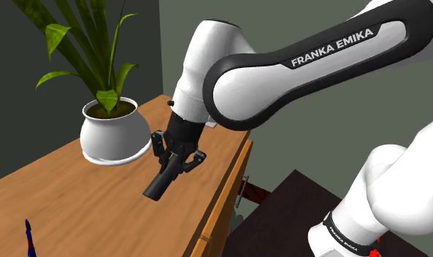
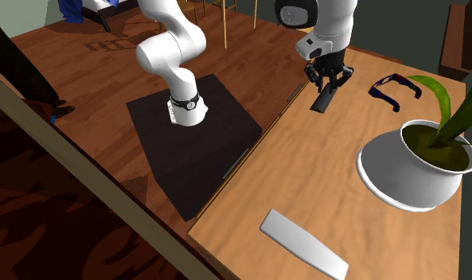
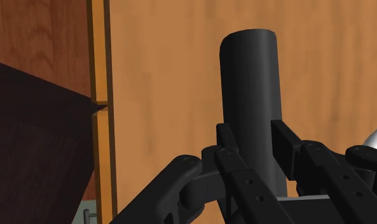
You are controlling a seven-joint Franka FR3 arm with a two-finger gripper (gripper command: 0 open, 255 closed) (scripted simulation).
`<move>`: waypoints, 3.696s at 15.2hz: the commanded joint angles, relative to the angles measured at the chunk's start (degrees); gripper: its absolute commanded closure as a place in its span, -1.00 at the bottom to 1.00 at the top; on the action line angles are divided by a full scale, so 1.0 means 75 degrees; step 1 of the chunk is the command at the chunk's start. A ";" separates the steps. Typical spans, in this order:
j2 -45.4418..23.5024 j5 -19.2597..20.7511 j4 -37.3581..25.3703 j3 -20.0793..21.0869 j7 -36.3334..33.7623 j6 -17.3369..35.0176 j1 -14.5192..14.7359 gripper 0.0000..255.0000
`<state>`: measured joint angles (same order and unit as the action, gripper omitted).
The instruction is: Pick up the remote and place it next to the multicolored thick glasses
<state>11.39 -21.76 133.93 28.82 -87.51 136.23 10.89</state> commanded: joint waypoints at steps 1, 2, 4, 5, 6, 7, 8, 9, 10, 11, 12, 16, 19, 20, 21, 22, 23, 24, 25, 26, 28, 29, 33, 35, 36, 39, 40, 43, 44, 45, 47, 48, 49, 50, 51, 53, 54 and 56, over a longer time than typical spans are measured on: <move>-0.0088 0.0105 -0.0097 0.0262 -0.0458 0.0088 0.0109 1.00; -0.0188 0.0206 -0.0193 0.0409 -0.0714 0.0139 0.0155 1.00; -0.0420 0.0455 -0.0408 0.0696 -0.1250 0.0235 0.0245 1.00; -0.0551 0.0604 -0.0529 0.0841 -0.1530 0.0278 0.0285 1.00; -0.0692 0.0772 -0.0657 0.0983 -0.1819 0.0318 0.0325 1.00; -0.0844 0.0959 -0.0794 0.1118 -0.2119 0.0354 0.0371 1.00; -0.1007 0.1165 -0.0940 0.1249 -0.2427 0.0384 0.0417 1.00; -0.1182 0.1391 -0.1094 0.1371 -0.2746 0.0409 0.0473 1.00; -0.1367 0.1636 -0.1258 0.1487 -0.3073 0.0425 0.0532 1.00; -0.1564 0.1899 -0.1432 0.1588 -0.3407 0.0433 0.0606 1.00; -0.1771 0.2177 -0.1616 0.1670 -0.3748 0.0432 0.0699 1.00; -0.2672 0.3358 -0.2461 0.1817 -0.5100 0.0307 0.1254 1.00; -0.3382 0.4184 -0.3216 0.1739 -0.6004 0.0088 0.1864 1.00; -0.3618 0.4429 -0.3491 0.1684 -0.6270 -0.0006 0.2097 1.00; -0.3856 0.4662 -0.3778 0.1628 -0.6520 -0.0109 0.2332 1.00; -0.4095 0.4880 -0.4076 0.1568 -0.6753 -0.0221 0.2572 1.00; -0.4334 0.5084 -0.4388 0.1504 -0.6969 -0.0341 0.2816 1.00; -0.4576 0.5272 -0.4713 0.1435 -0.7166 -0.0469 0.3066 1.00; -0.4819 0.5447 -0.5053 0.1365 -0.7346 -0.0604 0.3319 1.00; -0.4555 0.5231 -0.4692 0.1439 -0.7109 -0.0459 0.3036 1.00; -0.4534 0.5528 -0.4499 0.1326 -0.7297 -0.0379 0.3182 -1.00; -0.4520 0.5830 -0.4314 0.1205 -0.7493 -0.0308 0.3334 -1.00; -0.4597 0.6577 -0.3949 0.0885 -0.7983 -0.0131 0.3707 -1.00; -0.4758 0.6707 -0.3975 0.0806 -0.8059 -0.0023 0.3769 -1.00; -0.4840 0.6772 -0.3990 0.0765 -0.8097 0.0030 0.3800 -1.00; -0.5134 0.6997 -0.4060 0.0617 -0.8227 0.0213 0.3916 -1.00; -0.5133 0.6996 -0.4059 0.0615 -0.8227 0.0214 0.3917 -1.00; -0.5134 0.6996 -0.4060 0.0615 -0.8226 0.0214 0.3917 -1.00; -0.5134 0.6996 -0.4060 0.0615 -0.8226 0.0214 0.3917 -1.00; -0.5134 0.6996 -0.4060 0.0615 -0.8226 0.0214 0.3917 -1.00; -0.5134 0.6996 -0.4060 0.0615 -0.8226 0.0214 0.3917 -1.00; -0.5134 0.6996 -0.4060 0.0615 -0.8227 0.0214 0.3917 1.00; -0.5134 0.6996 -0.4060 0.0615 -0.8227 0.0214 0.3917 1.00; -0.5134 0.6996 -0.4060 0.0615 -0.8227 0.0214 0.3917 1.00; -0.5134 0.6996 -0.4060 0.0615 -0.8227 0.0214 0.3917 1.00; -0.5134 0.6996 -0.4060 0.0615 -0.8227 0.0214 0.3917 1.00; -0.5134 0.6996 -0.4060 0.0615 -0.8227 0.0214 0.3917 1.00; -0.5134 0.6996 -0.4060 0.0615 -0.8227 0.0214 0.3917 1.00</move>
<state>-27.11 30.71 103.49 33.43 -149.21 137.83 40.27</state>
